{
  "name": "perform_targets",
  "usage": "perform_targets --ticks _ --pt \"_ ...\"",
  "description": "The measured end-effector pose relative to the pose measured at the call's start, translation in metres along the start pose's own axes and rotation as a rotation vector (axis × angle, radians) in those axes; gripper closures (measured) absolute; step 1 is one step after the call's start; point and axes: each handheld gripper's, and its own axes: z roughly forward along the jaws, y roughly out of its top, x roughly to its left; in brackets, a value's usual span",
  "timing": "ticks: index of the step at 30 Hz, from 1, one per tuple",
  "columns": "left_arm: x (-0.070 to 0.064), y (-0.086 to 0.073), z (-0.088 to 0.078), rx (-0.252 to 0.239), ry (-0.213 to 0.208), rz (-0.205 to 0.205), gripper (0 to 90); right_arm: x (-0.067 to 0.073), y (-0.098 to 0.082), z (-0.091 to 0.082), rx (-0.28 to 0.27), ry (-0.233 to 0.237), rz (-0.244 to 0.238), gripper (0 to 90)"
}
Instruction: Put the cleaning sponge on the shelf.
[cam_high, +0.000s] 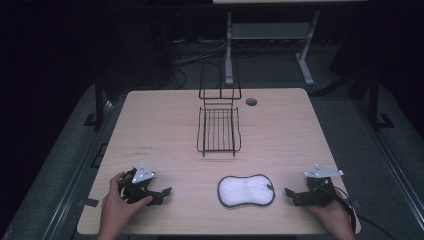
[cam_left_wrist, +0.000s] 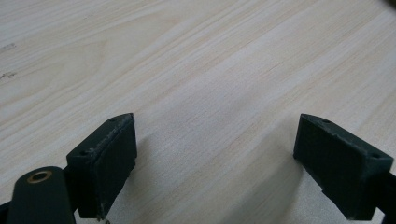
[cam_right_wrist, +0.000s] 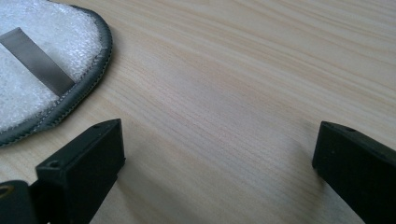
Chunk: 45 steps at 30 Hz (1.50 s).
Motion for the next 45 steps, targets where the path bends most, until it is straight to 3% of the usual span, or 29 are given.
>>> perform_targets --ticks 8,10,11,15,17,21,24,25,29,33,45 --pt "0.0 0.0 0.0 0.0 0.0 0.0 12.3 0.0 0.0 0.0 -0.003 0.0 -0.003 5.4" --pt "0.0 0.0 0.0 0.0 0.0 0.0 12.3 0.002 0.004 -0.003 0.002 0.007 -0.007 16.7" --pt "0.0 0.0 0.0 0.0 0.0 0.0 12.3 0.002 0.004 -0.003 0.002 0.007 -0.007 16.7" --pt "0.0 0.0 0.0 0.0 0.0 0.0 12.3 0.006 0.007 -0.009 -0.02 0.023 -0.019 33.3" --pt "0.0 0.0 0.0 0.0 0.0 0.0 12.3 0.01 0.01 -0.014 -0.046 0.061 -0.012 46.7" --pt "0.0 0.0 0.0 0.0 0.0 0.001 12.3 0.013 0.013 -0.017 -0.053 0.114 -0.007 56.9" --pt "0.0 0.0 0.0 0.0 0.0 0.001 12.3 0.016 0.015 -0.019 -0.054 0.157 -0.013 69.7" --pt "0.0 0.0 0.0 0.0 0.0 0.0 12.3 0.018 0.017 -0.02 -0.065 0.192 -0.019 77.1" --pt "0.0 0.0 0.0 0.0 0.0 0.001 12.4 0.024 0.02 -0.021 -0.069 0.253 -0.038 89.6" --pt "0.0 0.0 0.0 0.0 0.0 0.0 12.3 0.032 0.024 -0.021 -0.066 0.305 -0.059 89.8" --pt "0.0 0.0 0.0 0.0 0.001 0.001 12.4 0.061 0.038 -0.013 -0.071 0.388 -0.126 89.8"
